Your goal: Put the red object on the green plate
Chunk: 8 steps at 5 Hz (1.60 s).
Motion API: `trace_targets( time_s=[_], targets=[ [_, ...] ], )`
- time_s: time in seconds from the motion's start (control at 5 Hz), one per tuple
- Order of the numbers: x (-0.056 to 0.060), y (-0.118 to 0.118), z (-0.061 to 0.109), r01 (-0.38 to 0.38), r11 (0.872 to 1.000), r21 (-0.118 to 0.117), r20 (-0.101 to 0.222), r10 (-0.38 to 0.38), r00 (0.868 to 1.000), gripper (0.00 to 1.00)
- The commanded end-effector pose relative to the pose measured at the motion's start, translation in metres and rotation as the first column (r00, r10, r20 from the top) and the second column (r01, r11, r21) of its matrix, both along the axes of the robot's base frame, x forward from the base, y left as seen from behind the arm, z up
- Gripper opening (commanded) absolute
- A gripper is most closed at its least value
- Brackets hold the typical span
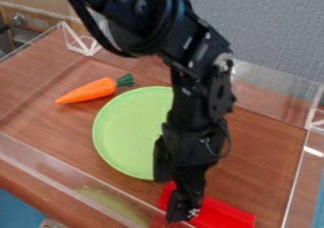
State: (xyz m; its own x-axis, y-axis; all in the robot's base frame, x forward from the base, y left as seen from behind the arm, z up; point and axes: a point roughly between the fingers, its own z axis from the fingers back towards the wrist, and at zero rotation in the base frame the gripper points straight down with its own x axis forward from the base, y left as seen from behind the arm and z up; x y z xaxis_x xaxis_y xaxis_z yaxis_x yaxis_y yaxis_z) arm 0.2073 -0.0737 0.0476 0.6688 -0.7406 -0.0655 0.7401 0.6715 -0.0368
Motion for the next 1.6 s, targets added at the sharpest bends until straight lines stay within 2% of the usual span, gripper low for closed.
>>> trace_targets(
  time_s=[0.0,0.2,0.4,0.8,1.4],
  targets=[
    [0.002,-0.012,-0.008,0.04,0.999,-0.019,0.031,-0.04,0.999,1.0],
    [-0.001,-0.019,-0.022,0.058,0.998,-0.025,0.02,-0.057,0.998,1.0],
    [-0.002,-0.022,-0.024,0.061,0.997,-0.037,0.008,-0.061,0.998,1.0],
    [-0.009,0.011,-0.027,0.068,0.996,-0.058,-0.02,-0.069,0.997,1.0],
    [-0.008,-0.017,-0.025,0.17,0.98,-0.107,-0.055,-0.176,0.983,1.0]
  ],
)
